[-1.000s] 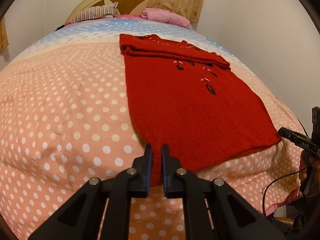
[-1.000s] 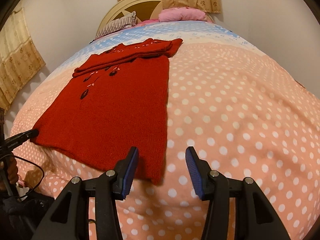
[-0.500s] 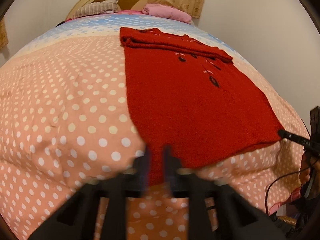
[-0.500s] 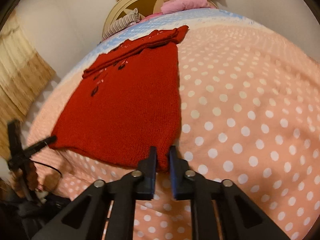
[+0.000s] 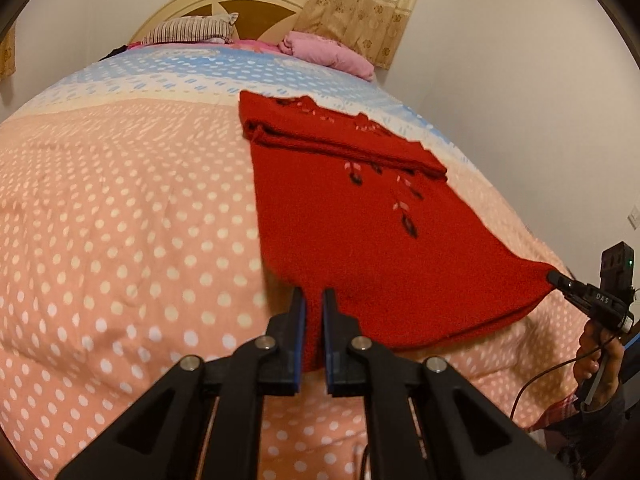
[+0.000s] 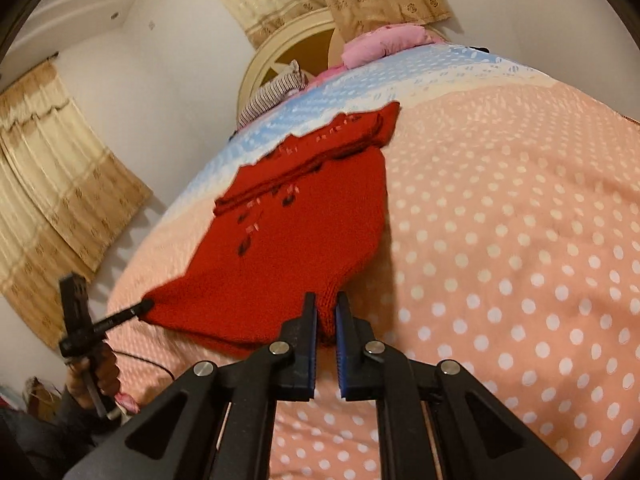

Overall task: Fold small clothes
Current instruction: 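Lift the hem with both grippers and fold it up toward the collar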

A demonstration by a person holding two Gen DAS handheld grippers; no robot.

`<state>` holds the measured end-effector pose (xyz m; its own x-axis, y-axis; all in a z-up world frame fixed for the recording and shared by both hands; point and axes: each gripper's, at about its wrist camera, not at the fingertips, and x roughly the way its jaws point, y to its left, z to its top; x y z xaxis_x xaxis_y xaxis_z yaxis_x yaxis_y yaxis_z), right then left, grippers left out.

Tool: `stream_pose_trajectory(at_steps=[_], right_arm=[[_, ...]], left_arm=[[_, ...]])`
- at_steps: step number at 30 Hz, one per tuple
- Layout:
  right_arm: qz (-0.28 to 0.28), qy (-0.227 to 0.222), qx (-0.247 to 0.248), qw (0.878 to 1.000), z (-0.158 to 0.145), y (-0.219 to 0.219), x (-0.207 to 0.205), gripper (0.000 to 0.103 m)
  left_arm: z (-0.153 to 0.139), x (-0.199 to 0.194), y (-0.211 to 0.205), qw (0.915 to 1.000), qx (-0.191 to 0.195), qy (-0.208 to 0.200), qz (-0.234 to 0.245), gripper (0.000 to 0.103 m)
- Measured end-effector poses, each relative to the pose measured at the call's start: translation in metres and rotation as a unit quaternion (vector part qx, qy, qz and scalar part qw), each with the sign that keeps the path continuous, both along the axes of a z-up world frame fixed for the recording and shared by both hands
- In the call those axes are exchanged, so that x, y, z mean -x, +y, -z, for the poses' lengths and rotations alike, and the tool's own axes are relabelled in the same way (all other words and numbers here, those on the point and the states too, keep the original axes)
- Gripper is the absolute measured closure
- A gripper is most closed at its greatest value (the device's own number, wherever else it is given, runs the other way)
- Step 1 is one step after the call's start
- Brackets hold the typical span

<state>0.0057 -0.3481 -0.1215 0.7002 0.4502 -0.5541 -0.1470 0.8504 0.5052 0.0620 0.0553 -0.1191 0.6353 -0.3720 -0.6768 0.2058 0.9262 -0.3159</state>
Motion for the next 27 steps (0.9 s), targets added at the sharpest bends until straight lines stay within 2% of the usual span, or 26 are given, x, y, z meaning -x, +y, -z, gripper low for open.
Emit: stream_pose_trajectory(at_steps=[12, 21, 27], right_arm=[[0.017, -0.083, 0.024, 0.996, -0.080, 0.007, -0.058, 0.096], [0.022, -0.105, 0.047, 0.993, -0.115, 0.011, -0.121, 0.096], [0.035, -0.116, 0.066, 0.990, -0.139, 0.011, -0.173, 0.096]], left_arm=[[-0.051, -0.057, 0.005, 0.9986, 0.003, -0.050, -0.013, 0.095], [-0.078, -0.117, 0.011, 0.9968, 0.017, -0.070, -0.034, 0.095], [-0.096, -0.161, 0.006, 0.9955, 0.002, -0.087, -0.037, 0.095]])
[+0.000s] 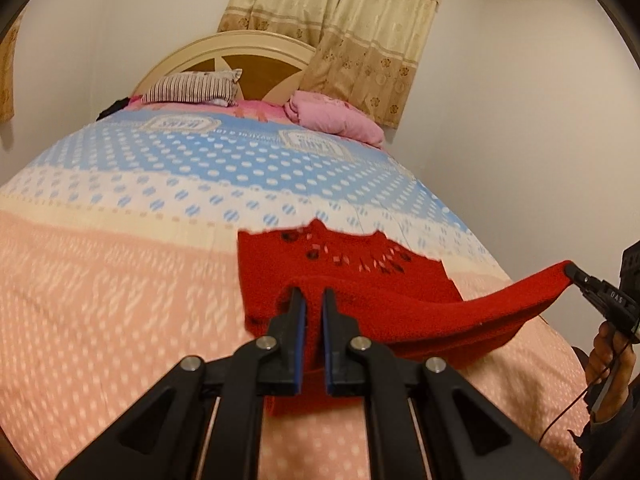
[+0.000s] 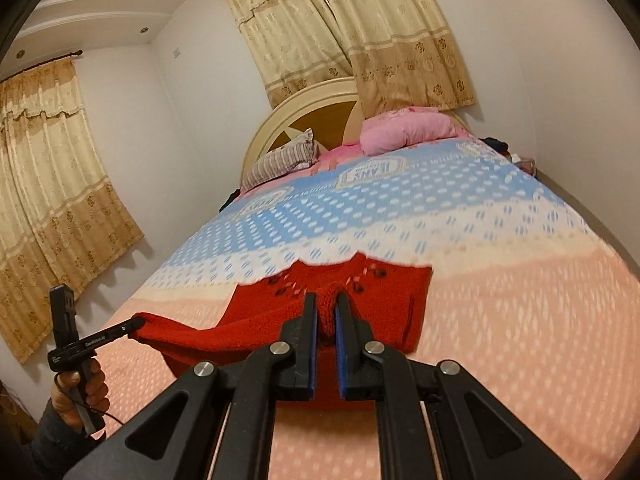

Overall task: Fold small clothes
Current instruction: 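Lift the hem with both grippers and fold it up toward the collar, then lay the hem onto the collar and open both grippers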

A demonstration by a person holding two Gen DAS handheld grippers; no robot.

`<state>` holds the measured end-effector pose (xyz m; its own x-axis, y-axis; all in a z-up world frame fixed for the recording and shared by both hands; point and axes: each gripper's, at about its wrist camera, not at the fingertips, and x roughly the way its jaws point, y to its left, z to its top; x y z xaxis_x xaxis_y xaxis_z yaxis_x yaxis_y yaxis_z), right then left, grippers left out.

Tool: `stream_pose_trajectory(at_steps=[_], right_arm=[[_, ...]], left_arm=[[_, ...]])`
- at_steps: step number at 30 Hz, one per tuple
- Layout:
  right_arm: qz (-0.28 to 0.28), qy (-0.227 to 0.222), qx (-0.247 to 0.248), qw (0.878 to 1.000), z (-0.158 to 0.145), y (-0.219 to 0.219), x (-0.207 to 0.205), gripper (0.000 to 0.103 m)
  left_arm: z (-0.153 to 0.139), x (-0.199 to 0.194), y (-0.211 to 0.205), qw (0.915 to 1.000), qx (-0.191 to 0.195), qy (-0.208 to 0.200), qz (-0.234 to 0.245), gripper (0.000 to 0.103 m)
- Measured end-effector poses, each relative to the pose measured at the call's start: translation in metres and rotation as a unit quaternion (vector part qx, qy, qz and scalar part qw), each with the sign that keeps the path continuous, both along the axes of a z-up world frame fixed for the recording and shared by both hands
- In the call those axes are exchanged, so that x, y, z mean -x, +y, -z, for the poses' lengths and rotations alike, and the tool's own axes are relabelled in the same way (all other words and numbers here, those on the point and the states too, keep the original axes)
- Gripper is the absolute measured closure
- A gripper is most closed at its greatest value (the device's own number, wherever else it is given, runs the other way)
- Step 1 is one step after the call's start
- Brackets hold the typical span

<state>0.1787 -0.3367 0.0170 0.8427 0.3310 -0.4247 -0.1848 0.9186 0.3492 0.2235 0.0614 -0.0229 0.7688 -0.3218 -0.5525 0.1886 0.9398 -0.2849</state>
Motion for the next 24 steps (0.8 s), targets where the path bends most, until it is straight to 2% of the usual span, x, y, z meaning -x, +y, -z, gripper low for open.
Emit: stream_pose_trajectory(at_steps=[5, 11, 18, 24], right_arm=[[0.012, 0.004, 0.008, 1.000, -0.005, -0.003, -0.045, 0.096], [0.026, 0.029, 0.013, 0.999, 0.011, -0.006, -0.099, 0.096], [0.043, 0.065, 0.019, 0.997, 0.050, -0.008, -0.156, 0.096], [0.055, 0.109, 0.034, 0.992, 0.096, -0.010, -0.214, 0.096]], left_arm=[[-0.006, -0.040, -0.002, 0.9999, -0.015, -0.003, -0.007, 0.095], [0.008, -0.089, -0.009, 0.9992, -0.038, 0.011, -0.010, 0.095], [0.040, -0.142, -0.024, 0.9972, -0.062, 0.040, -0.011, 0.095], [0.078, -0.182, -0.037, 0.9930, -0.096, 0.065, -0.023, 0.094]])
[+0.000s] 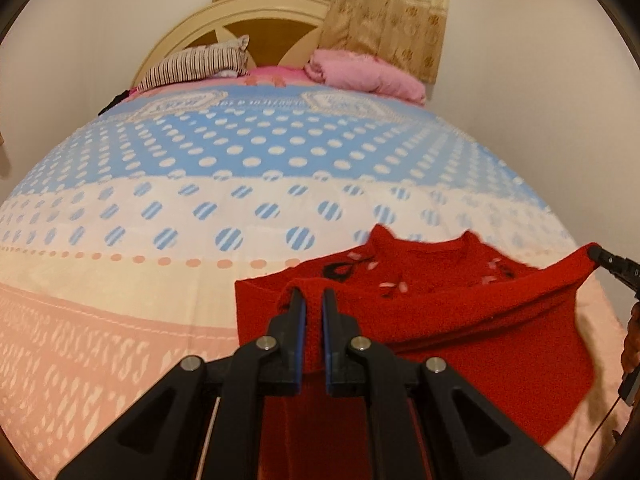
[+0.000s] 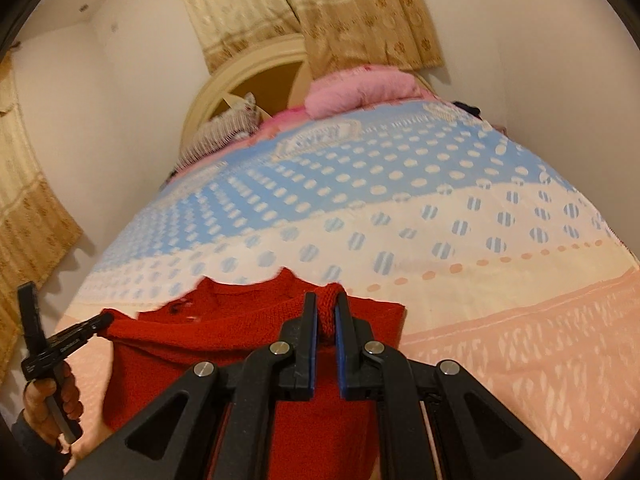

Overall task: Fold small clothes
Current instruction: 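Lay the hem onto the collar and open both grippers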

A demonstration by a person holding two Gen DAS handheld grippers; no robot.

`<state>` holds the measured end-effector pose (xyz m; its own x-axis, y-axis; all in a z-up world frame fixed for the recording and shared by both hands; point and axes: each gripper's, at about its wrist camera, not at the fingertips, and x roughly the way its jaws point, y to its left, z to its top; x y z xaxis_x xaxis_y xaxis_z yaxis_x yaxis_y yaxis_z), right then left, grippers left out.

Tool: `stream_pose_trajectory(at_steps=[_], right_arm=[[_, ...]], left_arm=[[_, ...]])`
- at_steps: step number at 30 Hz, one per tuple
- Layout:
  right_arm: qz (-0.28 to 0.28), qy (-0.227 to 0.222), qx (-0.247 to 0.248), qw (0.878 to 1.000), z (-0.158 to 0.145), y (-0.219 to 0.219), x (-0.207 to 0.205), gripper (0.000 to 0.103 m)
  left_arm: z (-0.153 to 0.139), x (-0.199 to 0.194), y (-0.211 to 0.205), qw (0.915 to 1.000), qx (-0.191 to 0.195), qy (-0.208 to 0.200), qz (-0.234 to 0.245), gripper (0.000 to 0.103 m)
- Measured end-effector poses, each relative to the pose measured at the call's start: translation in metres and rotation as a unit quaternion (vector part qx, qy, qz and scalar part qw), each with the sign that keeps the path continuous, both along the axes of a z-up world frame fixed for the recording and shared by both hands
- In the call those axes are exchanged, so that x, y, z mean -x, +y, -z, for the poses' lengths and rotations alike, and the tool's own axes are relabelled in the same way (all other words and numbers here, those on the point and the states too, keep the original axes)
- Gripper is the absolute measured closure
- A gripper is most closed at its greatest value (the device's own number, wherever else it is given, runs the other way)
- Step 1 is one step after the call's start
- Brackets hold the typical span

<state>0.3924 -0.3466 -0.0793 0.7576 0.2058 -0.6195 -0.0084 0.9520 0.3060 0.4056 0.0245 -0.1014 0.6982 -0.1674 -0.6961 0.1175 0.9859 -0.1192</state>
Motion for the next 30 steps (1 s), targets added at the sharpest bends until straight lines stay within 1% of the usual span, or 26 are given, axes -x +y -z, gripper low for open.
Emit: stream_pose_trajectory(at_steps=[1, 2, 4, 5, 6, 7, 8, 9, 12, 13, 14, 15, 18, 19, 22, 24, 26, 28, 30], right_arm=[[0.000, 0.002, 0.008, 1.000, 0.007, 0.001, -0.009, 0.096], [0.003, 0.002, 0.020, 1.000, 0.012, 0.003, -0.016, 0.096], [-0.008, 0.013, 0.021, 1.000, 0.025, 0.006, -0.033, 0.094], [-0.007, 0.015, 0.025, 1.000, 0.028, 0.006, -0.036, 0.090], [0.003, 0.016, 0.042, 0.999, 0.030, 0.007, -0.038, 0.078], [0.004, 0.013, 0.048, 0.999, 0.030, 0.008, -0.037, 0.069], [0.001, 0.009, 0.047, 0.999, 0.031, 0.008, -0.035, 0.050], [0.002, 0.004, 0.046, 0.999, 0.030, 0.007, -0.031, 0.045], [-0.001, 0.000, 0.045, 0.999, 0.030, 0.006, -0.020, 0.045], [-0.007, 0.002, 0.044, 0.999, 0.030, 0.007, -0.016, 0.045], [-0.012, 0.004, 0.048, 0.999, 0.030, 0.008, -0.014, 0.045], [-0.017, 0.008, 0.056, 0.998, 0.031, 0.011, -0.012, 0.045], [-0.023, 0.010, 0.073, 0.997, 0.032, 0.017, -0.003, 0.045], [-0.021, 0.014, 0.069, 0.997, 0.033, 0.017, 0.003, 0.045], [-0.029, 0.021, 0.039, 0.999, 0.036, 0.014, 0.027, 0.045], [-0.029, 0.024, 0.044, 0.998, 0.038, 0.015, 0.043, 0.045], [-0.036, 0.024, 0.052, 0.998, 0.038, 0.019, 0.062, 0.045], [-0.046, 0.021, 0.052, 0.997, 0.035, 0.026, 0.075, 0.045], [-0.058, 0.020, 0.050, 0.997, 0.031, 0.034, 0.080, 0.045]], left_arm=[[0.006, -0.005, -0.001, 1.0000, -0.007, 0.005, -0.004, 0.093], [0.011, -0.009, -0.001, 0.9998, -0.015, 0.010, -0.010, 0.089], [0.015, -0.010, 0.003, 0.9992, -0.023, 0.006, -0.031, 0.087], [0.015, -0.010, 0.007, 0.9986, -0.028, 0.006, -0.044, 0.085], [0.015, -0.009, 0.011, 0.9984, -0.025, 0.010, -0.050, 0.082], [0.014, -0.007, 0.016, 0.9984, -0.020, 0.011, -0.052, 0.079], [0.012, -0.002, 0.021, 0.9981, -0.021, 0.008, -0.058, 0.072], [0.009, 0.003, 0.024, 0.9976, -0.026, -0.001, -0.065, 0.066], [0.001, 0.021, 0.031, 0.9965, -0.044, -0.028, -0.065, 0.055], [-0.001, 0.027, 0.029, 0.9963, -0.053, -0.035, -0.058, 0.053], [-0.001, 0.031, 0.026, 0.9961, -0.063, -0.038, -0.049, 0.046], [0.000, 0.033, 0.023, 0.9955, -0.075, -0.040, -0.043, 0.045], [0.005, 0.042, 0.016, 0.9953, -0.088, -0.031, -0.026, 0.045], [0.006, 0.044, 0.015, 0.9954, -0.087, -0.028, -0.027, 0.045], [0.007, 0.062, 0.018, 0.9971, -0.066, -0.030, -0.023, 0.045], [0.011, 0.075, 0.016, 0.9971, -0.067, -0.032, -0.018, 0.044], [0.019, 0.085, 0.014, 0.9970, -0.072, -0.025, -0.015, 0.043], [0.029, 0.091, 0.010, 0.9958, -0.088, -0.014, -0.019, 0.043], [0.035, 0.094, 0.012, 0.9955, -0.091, -0.007, -0.026, 0.040]])
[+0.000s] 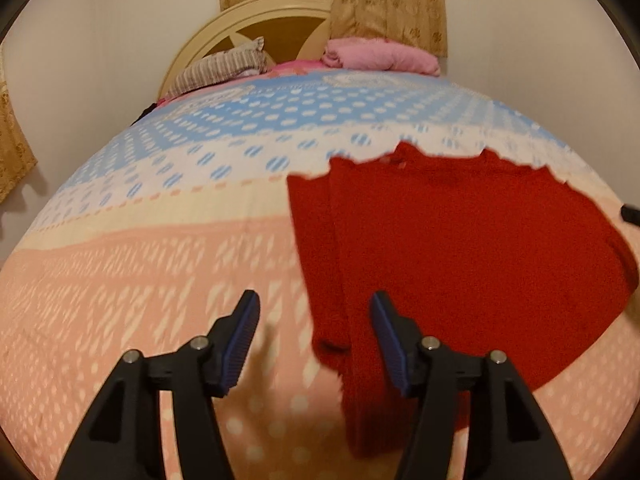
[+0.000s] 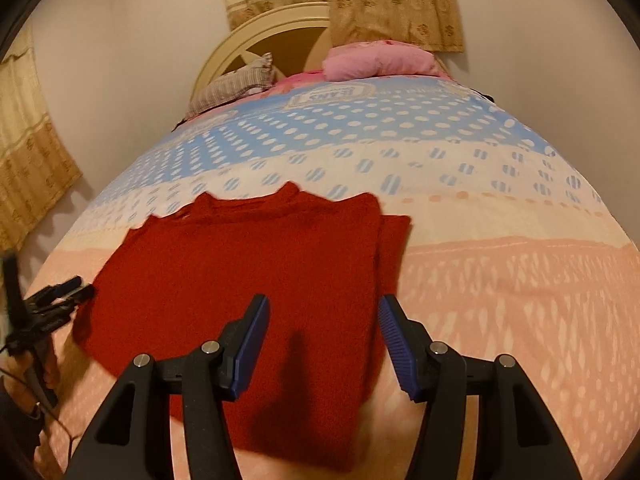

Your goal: Fold small clothes

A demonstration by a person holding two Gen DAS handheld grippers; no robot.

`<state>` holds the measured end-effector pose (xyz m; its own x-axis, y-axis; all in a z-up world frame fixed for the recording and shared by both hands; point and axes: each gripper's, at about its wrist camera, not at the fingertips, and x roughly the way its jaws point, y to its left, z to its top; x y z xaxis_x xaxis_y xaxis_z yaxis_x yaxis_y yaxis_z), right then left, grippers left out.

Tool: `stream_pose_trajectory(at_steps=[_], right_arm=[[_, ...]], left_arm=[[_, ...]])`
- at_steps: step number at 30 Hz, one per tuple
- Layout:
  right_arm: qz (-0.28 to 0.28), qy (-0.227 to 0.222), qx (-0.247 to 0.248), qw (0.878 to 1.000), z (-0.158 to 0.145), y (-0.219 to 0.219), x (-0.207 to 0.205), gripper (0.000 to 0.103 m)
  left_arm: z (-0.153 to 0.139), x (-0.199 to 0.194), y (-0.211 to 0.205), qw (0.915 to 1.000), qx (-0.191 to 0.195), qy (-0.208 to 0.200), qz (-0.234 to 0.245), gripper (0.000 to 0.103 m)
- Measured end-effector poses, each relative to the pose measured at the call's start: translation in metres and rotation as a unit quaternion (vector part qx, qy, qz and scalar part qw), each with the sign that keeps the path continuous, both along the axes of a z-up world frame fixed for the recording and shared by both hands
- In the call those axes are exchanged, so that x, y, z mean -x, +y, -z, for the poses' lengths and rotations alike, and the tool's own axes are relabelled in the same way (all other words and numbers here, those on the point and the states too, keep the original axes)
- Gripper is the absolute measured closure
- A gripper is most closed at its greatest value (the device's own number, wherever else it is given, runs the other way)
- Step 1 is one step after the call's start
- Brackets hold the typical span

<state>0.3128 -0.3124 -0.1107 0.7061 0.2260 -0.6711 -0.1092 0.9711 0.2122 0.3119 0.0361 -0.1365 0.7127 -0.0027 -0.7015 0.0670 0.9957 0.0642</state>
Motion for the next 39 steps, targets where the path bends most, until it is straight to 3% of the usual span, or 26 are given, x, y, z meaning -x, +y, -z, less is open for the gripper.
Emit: stream_pose_trajectory(at_steps=[4, 7, 9, 13, 15, 18, 21, 23, 30, 35, 39], right_arm=[[-0.033, 0.011, 0.002, 0.999, 0.003, 0.025, 0.000, 0.045], [-0.029, 0.058, 0.010, 0.998, 0.031, 0.037, -0.002, 0.045], [-0.030, 0.049, 0.039, 0.998, 0.043, 0.046, 0.005, 0.045], [-0.023, 0.046, 0.071, 0.996, 0.030, 0.064, 0.011, 0.045], [-0.041, 0.034, 0.062, 0.997, 0.018, 0.077, 0.011, 0.045], [-0.083, 0.019, 0.092, 0.992, 0.009, 0.115, 0.004, 0.045], [-0.110, 0.062, 0.055, 0.991, 0.019, 0.139, -0.025, 0.045], [-0.091, 0.100, 0.048, 0.990, 0.035, 0.145, -0.051, 0.045], [-0.046, 0.096, 0.070, 0.992, 0.040, 0.158, -0.074, 0.044], [-0.033, 0.040, 0.052, 0.997, 0.008, 0.162, -0.074, 0.045], [-0.039, 0.085, 0.066, 0.993, 0.023, 0.178, -0.113, 0.045]], left_arm=[[0.000, 0.003, 0.007, 0.9997, 0.012, 0.006, -0.019, 0.033], [0.006, 0.011, 0.009, 0.9995, 0.017, 0.008, -0.024, 0.028], [0.008, 0.015, 0.014, 0.9992, 0.028, 0.010, -0.025, 0.025], [0.012, 0.012, 0.021, 0.9982, 0.044, 0.020, -0.036, 0.016], [0.015, 0.009, 0.023, 0.9973, 0.054, 0.028, -0.041, 0.010], [0.016, 0.010, 0.024, 0.9968, 0.058, 0.027, -0.048, 0.009], [0.015, 0.014, 0.023, 0.9971, 0.053, 0.020, -0.050, 0.009], [0.015, 0.014, 0.025, 0.9969, 0.056, 0.019, -0.051, 0.007], [0.018, 0.012, 0.032, 0.9949, 0.077, 0.029, -0.057, 0.003], [0.019, 0.012, 0.032, 0.9947, 0.078, 0.031, -0.058, 0.001], [0.020, 0.010, 0.034, 0.9945, 0.081, 0.035, -0.056, 0.001]])
